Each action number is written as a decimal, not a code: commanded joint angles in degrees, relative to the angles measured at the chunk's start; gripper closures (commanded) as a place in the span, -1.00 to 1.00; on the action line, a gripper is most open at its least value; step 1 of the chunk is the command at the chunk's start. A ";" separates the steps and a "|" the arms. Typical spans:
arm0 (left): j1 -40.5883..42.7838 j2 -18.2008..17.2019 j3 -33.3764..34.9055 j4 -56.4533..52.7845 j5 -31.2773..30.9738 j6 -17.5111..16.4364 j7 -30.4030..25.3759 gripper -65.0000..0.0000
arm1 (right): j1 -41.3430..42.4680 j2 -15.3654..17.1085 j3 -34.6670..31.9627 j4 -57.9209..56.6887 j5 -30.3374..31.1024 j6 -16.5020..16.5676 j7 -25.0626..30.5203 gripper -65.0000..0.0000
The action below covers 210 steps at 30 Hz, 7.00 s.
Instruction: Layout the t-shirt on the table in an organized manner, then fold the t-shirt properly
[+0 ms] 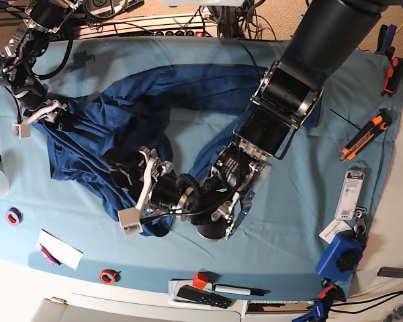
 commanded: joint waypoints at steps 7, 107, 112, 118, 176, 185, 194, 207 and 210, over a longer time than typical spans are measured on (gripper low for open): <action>-2.73 -3.98 -0.28 1.01 2.51 -0.28 -1.11 0.02 | 0.35 1.14 0.28 0.59 0.33 -0.12 0.20 -0.14; -12.52 -14.78 -0.26 -15.74 44.98 10.14 -34.97 -0.08 | 0.35 1.11 0.28 0.59 0.57 -0.12 0.15 -0.14; -6.69 -11.37 -0.26 -15.74 53.83 10.49 -43.82 -0.08 | 0.35 1.11 0.28 0.59 0.61 -0.12 0.15 -0.14; -3.69 -7.67 -0.22 -15.74 56.39 10.84 -47.08 -0.08 | 0.35 1.11 0.28 0.59 0.59 -0.12 0.13 -0.14; -15.41 0.55 24.85 -31.41 75.43 44.46 -66.71 1.00 | 0.35 0.96 0.28 0.59 0.59 -0.12 -0.70 -0.14; -15.96 1.43 24.85 -31.21 74.10 42.40 -67.10 1.00 | 0.35 0.98 0.28 0.59 0.57 -0.12 -0.68 -0.14; -15.80 0.20 23.37 -29.62 56.74 37.70 -49.90 0.33 | 0.35 0.96 0.28 0.59 0.61 -0.12 -0.70 -0.14; -9.40 -2.84 -15.37 -24.15 10.19 2.67 -12.28 0.16 | 0.35 0.98 0.28 0.59 0.66 -0.12 -0.68 -0.14; -7.21 -3.02 -17.97 -24.15 2.21 -0.28 -1.18 0.15 | 0.35 0.98 0.28 0.59 1.42 -0.12 -0.70 -0.14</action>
